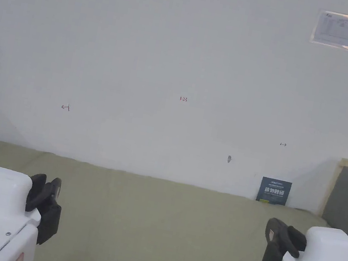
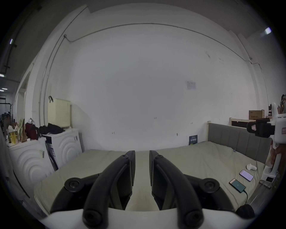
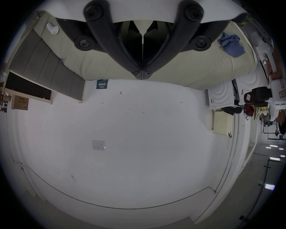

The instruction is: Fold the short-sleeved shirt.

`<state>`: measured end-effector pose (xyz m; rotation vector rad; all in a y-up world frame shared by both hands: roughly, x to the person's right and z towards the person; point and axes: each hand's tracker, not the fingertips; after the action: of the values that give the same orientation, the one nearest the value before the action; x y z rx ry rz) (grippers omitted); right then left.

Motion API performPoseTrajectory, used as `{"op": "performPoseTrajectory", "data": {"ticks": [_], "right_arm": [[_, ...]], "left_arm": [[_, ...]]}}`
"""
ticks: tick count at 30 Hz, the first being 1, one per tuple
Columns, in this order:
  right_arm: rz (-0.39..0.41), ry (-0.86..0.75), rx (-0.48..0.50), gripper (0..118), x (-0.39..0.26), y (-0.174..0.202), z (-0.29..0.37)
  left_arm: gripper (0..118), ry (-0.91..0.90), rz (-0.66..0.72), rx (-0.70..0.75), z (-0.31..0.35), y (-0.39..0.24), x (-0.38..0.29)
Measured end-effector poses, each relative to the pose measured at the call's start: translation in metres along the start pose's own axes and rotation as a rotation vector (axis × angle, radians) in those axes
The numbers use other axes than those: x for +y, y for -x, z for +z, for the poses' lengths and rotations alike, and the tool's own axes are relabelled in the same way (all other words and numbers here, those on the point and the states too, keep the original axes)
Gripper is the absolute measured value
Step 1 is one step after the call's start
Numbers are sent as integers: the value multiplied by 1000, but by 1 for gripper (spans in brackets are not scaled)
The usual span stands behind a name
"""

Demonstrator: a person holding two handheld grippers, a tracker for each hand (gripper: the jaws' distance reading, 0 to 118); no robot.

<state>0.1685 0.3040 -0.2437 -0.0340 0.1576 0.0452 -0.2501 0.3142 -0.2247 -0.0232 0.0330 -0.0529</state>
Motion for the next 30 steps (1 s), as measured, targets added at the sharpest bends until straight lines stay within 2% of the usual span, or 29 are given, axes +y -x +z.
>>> {"op": "performPoseTrajectory", "data": {"ticks": [3,7,13,14,15,16,17,18,19,21,24,30], "right_arm": [[57,0,-26,0,-3,6,-1],[29,14,-9,1,-5,3,-2],[30,17,-18,2,-7,2,0],[27,17,-16,8,-7,1,0],[22,18,-14,19,-7,1,0],[11,17,-7,36,-7,1,0],[1,19,3,67,-7,1,0],[-1,22,6,87,-7,1,-1],[-2,28,15,98,-7,1,-2],[12,25,19,106,-8,4,-2],[36,6,-4,118,-8,10,-2],[47,-3,-19,118,-6,11,-3]], "left_arm": [[22,3,-19,11,-2,-2,-4],[22,-2,-3,11,-1,-2,-6],[22,-2,38,-3,-2,3,-10],[24,-1,54,-13,-3,4,-10],[37,-2,60,-15,-3,4,-11],[63,-1,64,-13,-2,4,-11],[94,0,67,-14,-3,5,-12],[103,6,67,-18,-4,5,-12],[106,9,65,-22,-5,5,-12],[117,-5,56,-17,-2,3,-12],[118,-3,47,-6,-2,2,-11],[118,-21,63,-9,-4,4,-8]]}}
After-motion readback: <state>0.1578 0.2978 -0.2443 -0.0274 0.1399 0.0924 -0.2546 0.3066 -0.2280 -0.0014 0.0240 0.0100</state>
